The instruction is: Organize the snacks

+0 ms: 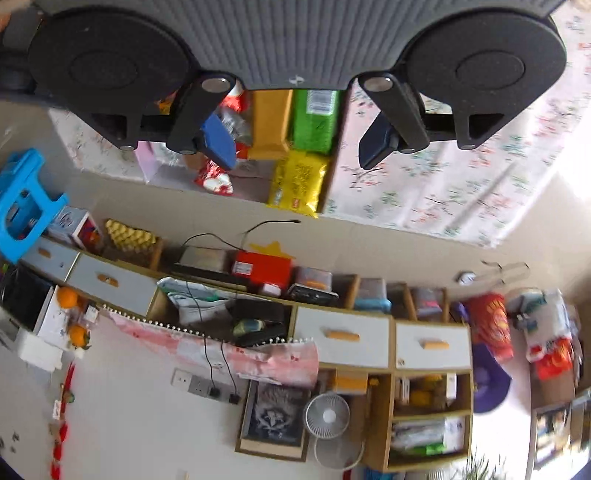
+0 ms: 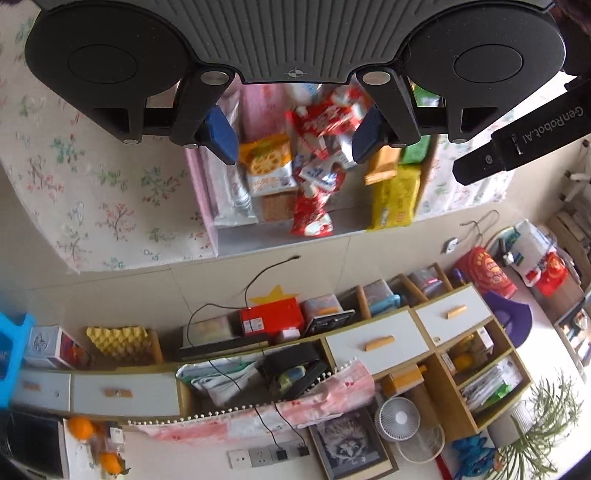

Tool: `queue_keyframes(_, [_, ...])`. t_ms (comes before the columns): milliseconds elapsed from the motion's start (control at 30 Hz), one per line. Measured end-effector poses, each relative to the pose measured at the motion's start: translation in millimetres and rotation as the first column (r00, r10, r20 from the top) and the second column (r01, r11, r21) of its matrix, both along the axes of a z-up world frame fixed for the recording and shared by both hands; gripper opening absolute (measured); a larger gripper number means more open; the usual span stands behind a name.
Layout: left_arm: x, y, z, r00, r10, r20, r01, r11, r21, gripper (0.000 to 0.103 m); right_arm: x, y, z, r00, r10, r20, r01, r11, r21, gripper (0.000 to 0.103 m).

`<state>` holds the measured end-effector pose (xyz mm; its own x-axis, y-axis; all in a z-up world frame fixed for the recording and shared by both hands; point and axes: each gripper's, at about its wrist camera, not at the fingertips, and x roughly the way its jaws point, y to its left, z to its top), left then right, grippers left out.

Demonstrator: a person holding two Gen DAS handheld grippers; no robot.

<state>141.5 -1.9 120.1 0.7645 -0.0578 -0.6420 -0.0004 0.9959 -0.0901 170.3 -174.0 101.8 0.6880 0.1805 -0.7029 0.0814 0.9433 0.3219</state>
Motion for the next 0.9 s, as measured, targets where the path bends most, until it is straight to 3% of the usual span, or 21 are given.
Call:
queue_keyframes(67, [-8, -9, -1, 1.0, -0.011, 0.009, 0.011, 0.996, 0.09, 0.071, -13, 3, 5, 1.0, -0.002, 0.011, 0.002, 1.0, -0.007, 0.069])
queue_keyframes(167, [-27, -13, 0, 1.0, -0.016, 0.024, 0.012, 0.984, 0.176, 0.071, -33, 13, 14, 0.999, 0.009, 0.038, -0.004, 0.993, -0.117, 0.071])
queue_keyframes(267, [-47, -9, 9, 1.0, -0.001, 0.031, -0.004, 0.989, 0.15, 0.072, -59, 18, 20, 0.998, -0.01, 0.058, 0.021, 0.982, -0.19, 0.072])
queue_keyframes(333, [-62, -5, 14, 0.999, 0.005, 0.04, -0.009, 0.992, 0.123, 0.076, -78, 17, 23, 0.997, -0.019, 0.073, 0.032, 0.984, -0.175, 0.072])
queue_keyframes(433, [-88, -2, 20, 0.998, 0.019, 0.064, -0.027, 0.991, 0.132, 0.081, -107, 17, 25, 0.997, -0.007, 0.081, 0.02, 0.987, -0.162, 0.076])
queue_keyframes(600, [-130, 2, 15, 0.993, 0.004, 0.117, -0.024, 0.984, 0.175, 0.09, -156, 22, 24, 0.994, 0.037, 0.101, -0.012, 0.97, -0.244, 0.08])
queue_keyframes(667, [-132, 5, 15, 0.995, 0.006, 0.096, -0.024, 0.981, 0.193, 0.09, -171, 23, 21, 0.994, 0.05, 0.097, -0.023, 0.966, -0.256, 0.081])
queue_keyframes(767, [-133, 15, 24, 0.99, 0.038, 0.136, -0.058, 0.988, 0.142, 0.096, -184, 21, 21, 0.996, 0.03, 0.089, -0.007, 0.97, -0.245, 0.084])
queue_keyframes(900, [-132, 18, 24, 0.991, 0.035, 0.128, -0.048, 0.994, 0.098, 0.102, -194, 14, 27, 0.99, -0.017, 0.138, 0.044, 0.98, -0.194, 0.092])
